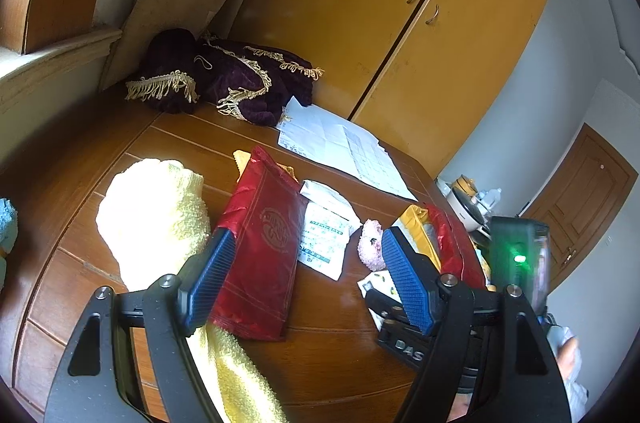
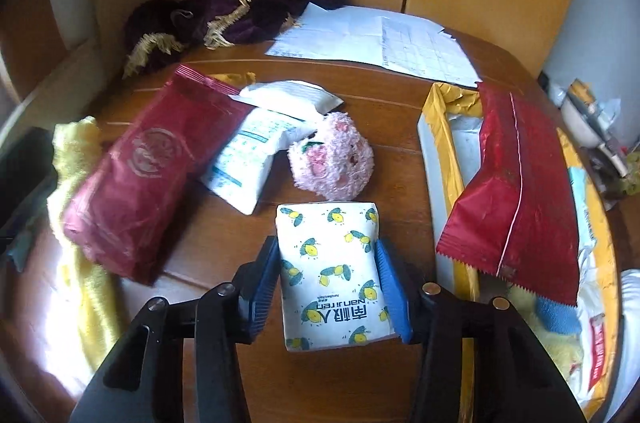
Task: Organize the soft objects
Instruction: 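Grasp the dark red printed bag with the left tool while the right tool holds the tissue pack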
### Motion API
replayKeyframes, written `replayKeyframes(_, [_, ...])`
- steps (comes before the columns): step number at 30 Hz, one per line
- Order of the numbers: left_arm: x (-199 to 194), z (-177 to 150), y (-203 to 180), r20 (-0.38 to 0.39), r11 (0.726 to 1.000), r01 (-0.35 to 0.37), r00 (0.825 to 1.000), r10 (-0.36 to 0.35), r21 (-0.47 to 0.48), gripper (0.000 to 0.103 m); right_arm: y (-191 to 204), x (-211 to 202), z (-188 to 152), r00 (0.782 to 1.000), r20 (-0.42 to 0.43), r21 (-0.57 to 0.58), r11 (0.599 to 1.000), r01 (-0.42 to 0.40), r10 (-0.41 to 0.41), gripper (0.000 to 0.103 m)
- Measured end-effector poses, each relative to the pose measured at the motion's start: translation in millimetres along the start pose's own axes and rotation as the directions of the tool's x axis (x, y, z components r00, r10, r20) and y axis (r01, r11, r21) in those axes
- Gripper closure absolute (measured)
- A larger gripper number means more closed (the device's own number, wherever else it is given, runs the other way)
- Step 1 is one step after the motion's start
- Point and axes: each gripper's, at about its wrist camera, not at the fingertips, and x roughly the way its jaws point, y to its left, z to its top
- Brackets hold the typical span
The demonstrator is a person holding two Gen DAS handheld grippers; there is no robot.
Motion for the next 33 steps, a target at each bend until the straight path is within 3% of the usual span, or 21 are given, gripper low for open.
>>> replayKeyframes(7, [5,0,1,-0.009,1.000,-0.027,1.000,0.027,0.007,0.028,-14,-12,-4,0.987,0.051,0.067,0.985,-0.156,0.153,0.054])
replayKeyframes(16, [13,12,-4,-0.056,0.991,-0.097,0.993,0.102,0.087,0.028,-19,-18,-7,0.977,0.076,0.103,0.973,-0.208,0.201,0.054])
replayKeyframes(22, [24,17,-13,-0.080,0.971,-0.156,0.982,0.173,0.179,0.028,-32,-28,-5,0.961,0.136,0.154,0.953,-0.259,0.239,0.054])
replayKeyframes(28, [55,15,-28,-0.125,0.912,-0.204,0.957,0.263,0.357,0.028,-38,-27,-5,0.957,0.138,0.180,0.943,-0.279,0.257,0.054])
replayKeyframes(33, [88,7,-36,-0.139,0.821,-0.297,0.902,0.410,0.488,0.027,-39,-27,-6,0.956,0.140,0.182,0.942,-0.282,0.259,0.054])
